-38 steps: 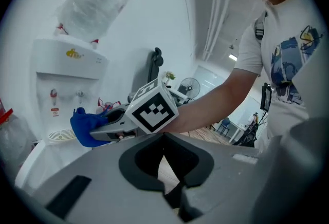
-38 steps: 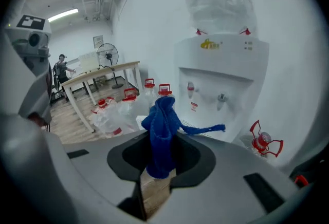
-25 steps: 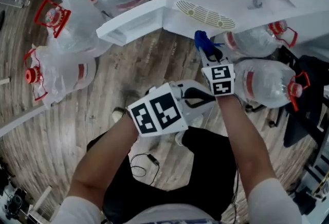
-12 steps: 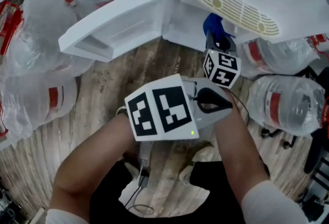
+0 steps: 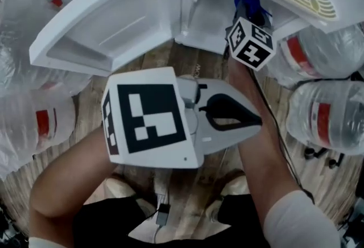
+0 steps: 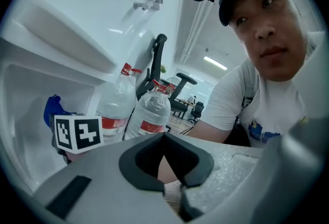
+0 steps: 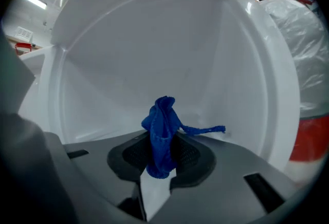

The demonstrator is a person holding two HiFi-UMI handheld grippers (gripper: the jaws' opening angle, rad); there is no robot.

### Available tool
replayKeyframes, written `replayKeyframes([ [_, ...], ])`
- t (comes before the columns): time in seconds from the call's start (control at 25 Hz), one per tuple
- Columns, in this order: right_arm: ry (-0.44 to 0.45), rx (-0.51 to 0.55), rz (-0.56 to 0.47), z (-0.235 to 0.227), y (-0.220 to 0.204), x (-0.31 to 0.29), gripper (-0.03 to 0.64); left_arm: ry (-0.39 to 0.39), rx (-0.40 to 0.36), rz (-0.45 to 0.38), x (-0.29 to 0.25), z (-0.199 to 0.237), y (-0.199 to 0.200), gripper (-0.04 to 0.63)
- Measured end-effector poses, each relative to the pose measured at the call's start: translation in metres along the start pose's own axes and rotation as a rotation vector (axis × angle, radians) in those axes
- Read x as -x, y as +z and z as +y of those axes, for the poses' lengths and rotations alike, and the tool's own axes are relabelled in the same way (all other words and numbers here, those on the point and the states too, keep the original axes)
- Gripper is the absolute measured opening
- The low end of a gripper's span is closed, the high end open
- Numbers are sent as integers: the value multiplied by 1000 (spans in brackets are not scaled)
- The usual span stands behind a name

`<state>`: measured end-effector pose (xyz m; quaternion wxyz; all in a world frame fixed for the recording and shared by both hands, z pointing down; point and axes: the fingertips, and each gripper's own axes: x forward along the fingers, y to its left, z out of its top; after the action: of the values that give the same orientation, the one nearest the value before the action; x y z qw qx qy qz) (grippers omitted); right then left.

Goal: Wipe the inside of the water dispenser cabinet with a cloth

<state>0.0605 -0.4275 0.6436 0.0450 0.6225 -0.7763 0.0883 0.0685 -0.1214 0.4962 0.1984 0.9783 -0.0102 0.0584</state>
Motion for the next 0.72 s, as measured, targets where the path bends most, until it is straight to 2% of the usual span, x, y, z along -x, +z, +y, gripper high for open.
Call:
replayKeyframes([
  [0.2, -46, -58, -58, -9, 24, -15, 92, -28, -7, 69, -7, -18, 2, -2],
  [0.4, -40, -98, -83, -15, 37, -30, 81, 13, 28, 86, -10, -42, 1, -2],
  [0.48, -28, -103, -80, -15, 35, -34, 80, 17, 55, 66, -11, -52, 0, -2],
  [0.6, -31, -86, -67, -15, 28, -39, 80, -19, 62, 45, -15, -63, 1, -2],
  [0.72, -44, -110, -14, -17, 4, -42, 78, -74, 49, 69, -12, -70, -4, -2],
])
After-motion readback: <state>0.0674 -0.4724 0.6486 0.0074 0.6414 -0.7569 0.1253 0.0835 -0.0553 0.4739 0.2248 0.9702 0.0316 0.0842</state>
